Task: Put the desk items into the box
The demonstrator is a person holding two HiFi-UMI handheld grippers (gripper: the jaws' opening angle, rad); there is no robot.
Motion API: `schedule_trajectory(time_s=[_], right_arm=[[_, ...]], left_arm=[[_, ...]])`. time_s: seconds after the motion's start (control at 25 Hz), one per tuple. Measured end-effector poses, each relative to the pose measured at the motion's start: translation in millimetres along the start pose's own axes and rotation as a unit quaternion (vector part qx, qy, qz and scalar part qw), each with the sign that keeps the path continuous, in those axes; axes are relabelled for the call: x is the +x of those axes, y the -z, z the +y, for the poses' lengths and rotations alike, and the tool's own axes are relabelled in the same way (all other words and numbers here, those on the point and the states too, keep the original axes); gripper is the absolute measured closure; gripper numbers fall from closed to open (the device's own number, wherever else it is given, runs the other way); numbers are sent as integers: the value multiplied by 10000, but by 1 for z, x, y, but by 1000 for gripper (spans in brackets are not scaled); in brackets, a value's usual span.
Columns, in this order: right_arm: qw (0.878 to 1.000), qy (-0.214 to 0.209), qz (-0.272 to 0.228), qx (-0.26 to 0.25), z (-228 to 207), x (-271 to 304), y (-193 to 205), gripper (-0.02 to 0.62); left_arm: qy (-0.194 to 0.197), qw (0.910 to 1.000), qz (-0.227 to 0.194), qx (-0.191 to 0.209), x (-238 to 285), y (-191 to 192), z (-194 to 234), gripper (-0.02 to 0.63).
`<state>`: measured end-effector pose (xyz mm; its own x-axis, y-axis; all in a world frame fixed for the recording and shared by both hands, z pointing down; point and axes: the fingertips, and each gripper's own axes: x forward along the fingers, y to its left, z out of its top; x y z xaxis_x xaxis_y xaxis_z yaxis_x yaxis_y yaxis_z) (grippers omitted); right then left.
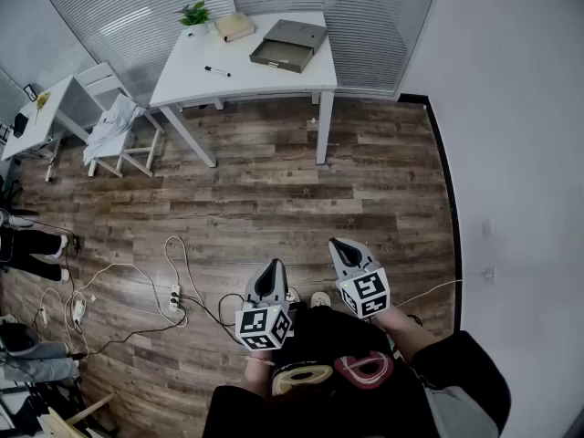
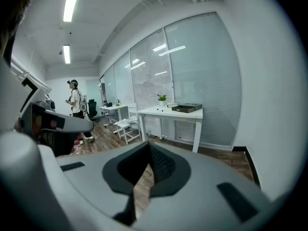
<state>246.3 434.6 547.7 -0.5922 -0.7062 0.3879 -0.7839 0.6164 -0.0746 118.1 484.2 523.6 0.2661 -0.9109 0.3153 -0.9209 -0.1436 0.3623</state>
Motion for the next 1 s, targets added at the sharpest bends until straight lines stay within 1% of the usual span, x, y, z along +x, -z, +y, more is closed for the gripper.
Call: schedule_trajectory(time_s=[0.12,0.2,0.36,0.48,0.72,0.8,0.84,0.92,1.0], right_arm=[[9999,128,-97,-27,-1,-2,-9,587],[9996,167,-199,-58,-1,-4,-14,586],[9989,189,-415,-143,-2,-6,-26,588],[9985,109,-501,-168,-4,-8,-32,586],[9973,-142,-697,191,-3,-16,-31,586],[9973,-178,-693,175,-2,-19,-27,586],[9973,-193,-690,181,-2,-20,-26,585],[9971,-244,-681,228,-2,-21,-25,584],[9970,-310,-662,239,-2,-20,-24,584]], left_arm=[[110,9999,-93,-26,0,-10,-4,589],[108,9998,-169,-14,1,-15,-4,589],[99,9993,-310,173,0,-23,-5,589],[70,9989,-456,128,0,-30,-6,589],[-59,9976,-676,111,-12,-30,-7,589],[-80,9973,-728,10,-17,-26,-6,589],[-4,9975,-704,-106,-19,-23,-7,589],[380,9964,-549,-514,-16,-16,-14,589],[726,9926,-455,-862,-12,-11,-20,589]])
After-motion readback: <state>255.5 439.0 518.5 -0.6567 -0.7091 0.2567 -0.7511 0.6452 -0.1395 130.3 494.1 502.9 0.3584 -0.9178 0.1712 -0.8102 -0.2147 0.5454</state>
